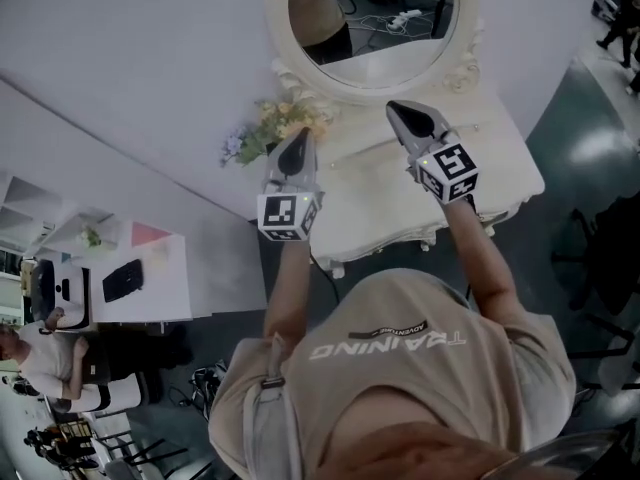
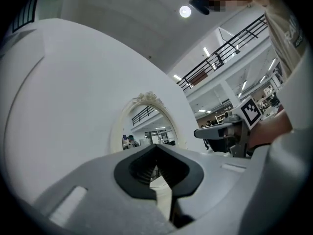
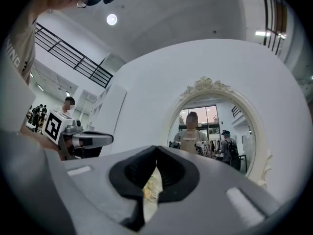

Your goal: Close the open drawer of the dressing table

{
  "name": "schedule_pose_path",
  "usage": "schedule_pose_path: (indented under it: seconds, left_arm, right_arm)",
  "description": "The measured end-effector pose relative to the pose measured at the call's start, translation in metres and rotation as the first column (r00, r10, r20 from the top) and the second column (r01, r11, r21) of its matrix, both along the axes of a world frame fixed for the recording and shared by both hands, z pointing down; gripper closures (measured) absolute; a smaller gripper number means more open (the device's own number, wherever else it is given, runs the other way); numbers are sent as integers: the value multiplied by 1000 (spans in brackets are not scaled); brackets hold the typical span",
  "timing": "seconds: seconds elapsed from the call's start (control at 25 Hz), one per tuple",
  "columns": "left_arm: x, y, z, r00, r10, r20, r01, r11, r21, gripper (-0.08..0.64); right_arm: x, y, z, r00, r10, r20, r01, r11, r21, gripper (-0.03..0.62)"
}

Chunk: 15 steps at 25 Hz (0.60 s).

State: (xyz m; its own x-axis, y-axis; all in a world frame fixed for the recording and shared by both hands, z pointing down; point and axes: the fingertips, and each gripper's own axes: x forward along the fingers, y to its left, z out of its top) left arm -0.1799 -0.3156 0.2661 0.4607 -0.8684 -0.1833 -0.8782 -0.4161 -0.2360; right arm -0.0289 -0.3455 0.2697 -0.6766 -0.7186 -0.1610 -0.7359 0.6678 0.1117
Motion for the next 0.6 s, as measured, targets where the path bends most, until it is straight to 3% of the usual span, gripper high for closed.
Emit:
schedule_pose_path:
  seconds: [0.6]
  left_arm:
    - [-9,7,18,999,-21,-26,20,997,-73,560]
  right_arm:
    - [-24,11,19,986,-114,-119,106,992,-70,588]
